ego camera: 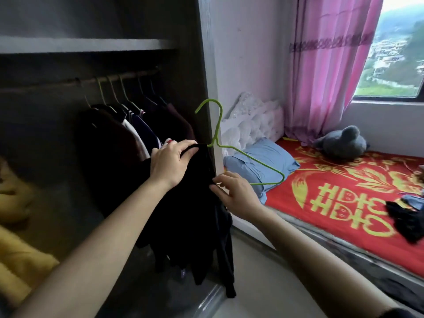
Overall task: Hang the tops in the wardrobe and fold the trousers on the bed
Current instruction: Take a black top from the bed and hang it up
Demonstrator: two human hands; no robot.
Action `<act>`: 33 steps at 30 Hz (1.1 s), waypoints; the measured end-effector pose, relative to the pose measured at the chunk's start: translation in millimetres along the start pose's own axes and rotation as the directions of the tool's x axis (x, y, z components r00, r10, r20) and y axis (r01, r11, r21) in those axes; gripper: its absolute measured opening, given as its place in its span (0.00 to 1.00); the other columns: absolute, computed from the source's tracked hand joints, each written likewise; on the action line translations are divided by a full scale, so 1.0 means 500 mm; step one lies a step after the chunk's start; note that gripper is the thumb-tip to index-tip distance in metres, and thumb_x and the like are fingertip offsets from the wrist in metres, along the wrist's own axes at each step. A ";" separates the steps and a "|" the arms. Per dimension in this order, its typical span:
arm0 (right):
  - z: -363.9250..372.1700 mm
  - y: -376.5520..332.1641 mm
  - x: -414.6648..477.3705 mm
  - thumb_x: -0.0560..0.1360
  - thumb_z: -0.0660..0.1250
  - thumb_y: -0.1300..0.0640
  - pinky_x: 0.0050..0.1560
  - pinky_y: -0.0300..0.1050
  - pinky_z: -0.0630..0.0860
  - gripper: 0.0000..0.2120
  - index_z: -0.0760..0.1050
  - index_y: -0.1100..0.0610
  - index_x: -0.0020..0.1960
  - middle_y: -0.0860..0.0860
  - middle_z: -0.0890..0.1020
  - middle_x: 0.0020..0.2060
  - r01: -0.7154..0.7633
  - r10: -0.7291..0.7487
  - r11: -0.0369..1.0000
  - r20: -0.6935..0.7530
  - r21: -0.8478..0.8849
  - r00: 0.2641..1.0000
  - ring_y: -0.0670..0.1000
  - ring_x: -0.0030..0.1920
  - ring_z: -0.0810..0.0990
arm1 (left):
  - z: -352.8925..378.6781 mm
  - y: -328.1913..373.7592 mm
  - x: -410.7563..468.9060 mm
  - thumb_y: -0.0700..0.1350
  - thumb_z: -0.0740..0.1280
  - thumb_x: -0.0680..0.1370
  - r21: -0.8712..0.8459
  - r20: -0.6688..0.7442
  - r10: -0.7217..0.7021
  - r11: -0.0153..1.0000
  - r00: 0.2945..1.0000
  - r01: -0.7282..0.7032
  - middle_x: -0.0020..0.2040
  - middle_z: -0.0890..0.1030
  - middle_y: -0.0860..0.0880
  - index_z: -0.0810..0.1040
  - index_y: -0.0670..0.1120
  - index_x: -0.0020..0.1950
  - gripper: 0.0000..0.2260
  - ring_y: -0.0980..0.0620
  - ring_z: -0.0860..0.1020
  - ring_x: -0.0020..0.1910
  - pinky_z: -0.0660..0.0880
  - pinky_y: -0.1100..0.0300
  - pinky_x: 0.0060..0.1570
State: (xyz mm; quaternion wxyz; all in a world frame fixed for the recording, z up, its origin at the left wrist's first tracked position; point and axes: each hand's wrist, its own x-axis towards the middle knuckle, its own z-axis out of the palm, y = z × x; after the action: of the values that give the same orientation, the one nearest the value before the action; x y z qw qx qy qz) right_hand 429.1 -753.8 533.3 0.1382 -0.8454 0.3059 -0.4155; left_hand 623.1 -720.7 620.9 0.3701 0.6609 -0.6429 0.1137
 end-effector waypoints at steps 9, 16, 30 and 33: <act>-0.089 0.086 -0.150 0.78 0.66 0.45 0.64 0.56 0.69 0.12 0.71 0.54 0.52 0.49 0.75 0.50 -0.382 0.194 0.878 0.513 0.290 0.836 0.49 0.57 0.70 | 0.050 0.108 -0.084 0.56 0.65 0.80 -0.048 0.022 -0.152 0.987 0.988 0.153 0.54 0.84 0.51 0.81 0.57 0.60 0.12 0.48 0.78 0.58 0.68 0.46 0.66; -0.130 0.154 -0.194 0.74 0.63 0.50 0.47 0.53 0.78 0.13 0.73 0.53 0.57 0.55 0.82 0.49 0.046 0.126 0.956 0.544 -0.290 0.830 0.61 0.52 0.80 | 0.046 0.101 -0.137 0.57 0.61 0.81 0.269 0.102 -0.145 0.957 0.984 0.113 0.50 0.82 0.47 0.79 0.57 0.64 0.14 0.44 0.76 0.58 0.64 0.49 0.57; -0.132 0.073 -0.140 0.79 0.59 0.61 0.49 0.52 0.75 0.09 0.76 0.52 0.48 0.48 0.80 0.40 0.696 -0.314 0.538 0.653 -0.476 0.689 0.55 0.50 0.77 | 0.034 0.066 -0.134 0.53 0.57 0.82 0.512 -0.058 0.294 0.829 0.954 -0.224 0.37 0.77 0.44 0.80 0.45 0.56 0.16 0.41 0.75 0.37 0.67 0.50 0.36; -0.124 0.054 -0.129 0.78 0.64 0.56 0.39 0.46 0.70 0.03 0.76 0.51 0.46 0.47 0.79 0.39 0.664 -0.331 0.569 0.604 -0.485 0.725 0.53 0.43 0.80 | 0.033 0.054 -0.128 0.51 0.59 0.82 0.515 -0.119 0.304 0.833 0.945 -0.203 0.36 0.76 0.44 0.80 0.44 0.56 0.14 0.41 0.74 0.36 0.67 0.50 0.35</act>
State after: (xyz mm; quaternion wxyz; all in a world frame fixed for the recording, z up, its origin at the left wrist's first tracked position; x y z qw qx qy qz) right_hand 339.2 -732.6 518.3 -0.2379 -0.9577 0.1345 -0.0905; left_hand 582.9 -679.3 578.7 0.2309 0.6276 -0.6347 0.3873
